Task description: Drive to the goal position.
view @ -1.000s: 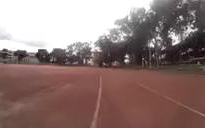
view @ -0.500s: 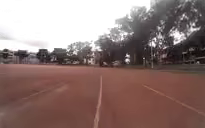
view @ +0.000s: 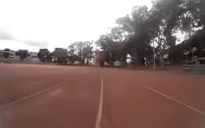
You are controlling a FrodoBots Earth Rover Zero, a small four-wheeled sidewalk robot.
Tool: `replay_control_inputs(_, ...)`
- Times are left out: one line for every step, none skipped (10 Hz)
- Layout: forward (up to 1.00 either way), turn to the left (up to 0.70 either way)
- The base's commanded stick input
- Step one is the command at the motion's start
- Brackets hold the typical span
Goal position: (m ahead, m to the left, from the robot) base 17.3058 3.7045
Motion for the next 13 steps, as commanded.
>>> replay_control_inputs(0.7, 0.0)
replay_control_inputs(0.7, 0.0)
replay_control_inputs(0.7, 0.0)
replay_control_inputs(0.7, 0.0)
replay_control_inputs(0.7, 0.0)
replay_control_inputs(0.7, 0.0)
replay_control_inputs(0.7, 0.0)
replay_control_inputs(0.7, 0.0)
replay_control_inputs(0.7, 0.0)
replay_control_inputs(0.7, 0.0)
replay_control_inputs(0.7, 0.0)
replay_control_inputs(0.7, 0.0)
replay_control_inputs(0.7, 0.0)
